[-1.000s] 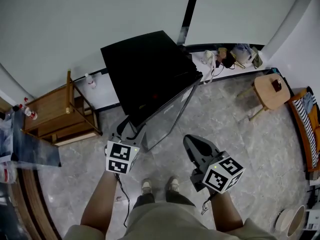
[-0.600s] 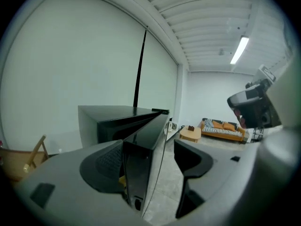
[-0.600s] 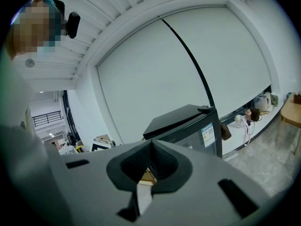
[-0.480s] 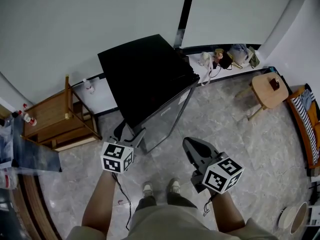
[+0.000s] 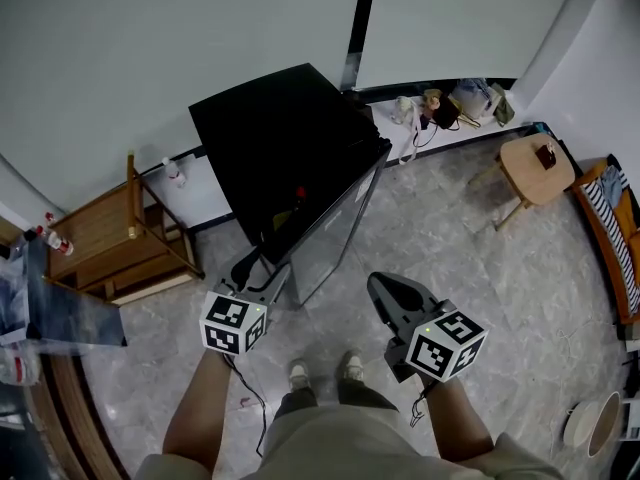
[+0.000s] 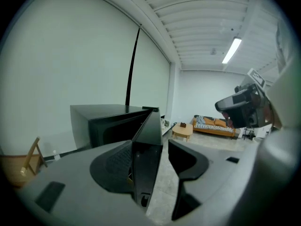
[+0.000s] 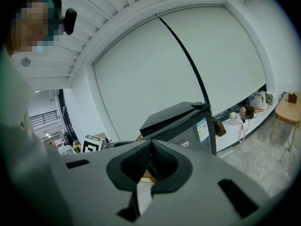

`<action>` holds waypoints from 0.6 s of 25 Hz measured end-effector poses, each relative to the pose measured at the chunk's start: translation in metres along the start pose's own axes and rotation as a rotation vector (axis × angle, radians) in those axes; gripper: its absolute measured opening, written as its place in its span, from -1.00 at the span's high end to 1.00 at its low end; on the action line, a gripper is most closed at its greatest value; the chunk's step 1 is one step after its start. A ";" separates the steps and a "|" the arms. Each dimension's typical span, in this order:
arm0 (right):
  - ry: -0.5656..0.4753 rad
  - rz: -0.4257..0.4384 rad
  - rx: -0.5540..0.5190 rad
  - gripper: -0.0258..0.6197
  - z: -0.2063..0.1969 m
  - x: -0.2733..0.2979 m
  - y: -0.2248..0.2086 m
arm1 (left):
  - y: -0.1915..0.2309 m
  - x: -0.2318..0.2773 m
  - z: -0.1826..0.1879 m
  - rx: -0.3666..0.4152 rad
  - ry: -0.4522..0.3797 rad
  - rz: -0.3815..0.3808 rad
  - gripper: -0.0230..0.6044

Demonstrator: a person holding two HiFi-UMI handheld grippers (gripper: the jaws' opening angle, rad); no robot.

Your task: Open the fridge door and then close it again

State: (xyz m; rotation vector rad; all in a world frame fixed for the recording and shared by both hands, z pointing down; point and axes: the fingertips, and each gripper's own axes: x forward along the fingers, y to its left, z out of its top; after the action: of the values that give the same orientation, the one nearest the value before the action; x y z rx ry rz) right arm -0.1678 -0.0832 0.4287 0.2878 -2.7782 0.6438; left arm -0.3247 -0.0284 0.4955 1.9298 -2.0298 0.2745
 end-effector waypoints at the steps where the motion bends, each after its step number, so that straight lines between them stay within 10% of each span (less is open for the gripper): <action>1: 0.001 -0.005 0.002 0.95 -0.002 -0.003 -0.001 | -0.006 -0.001 -0.001 0.004 0.002 -0.007 0.17; 15: -0.016 -0.062 0.018 0.95 -0.015 -0.039 -0.011 | -0.088 -0.003 -0.007 0.057 0.032 -0.115 0.25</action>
State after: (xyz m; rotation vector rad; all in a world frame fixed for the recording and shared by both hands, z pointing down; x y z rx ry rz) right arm -0.1248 -0.0810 0.4337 0.3836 -2.7680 0.6542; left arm -0.2359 -0.0288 0.4934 2.0536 -1.9021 0.3368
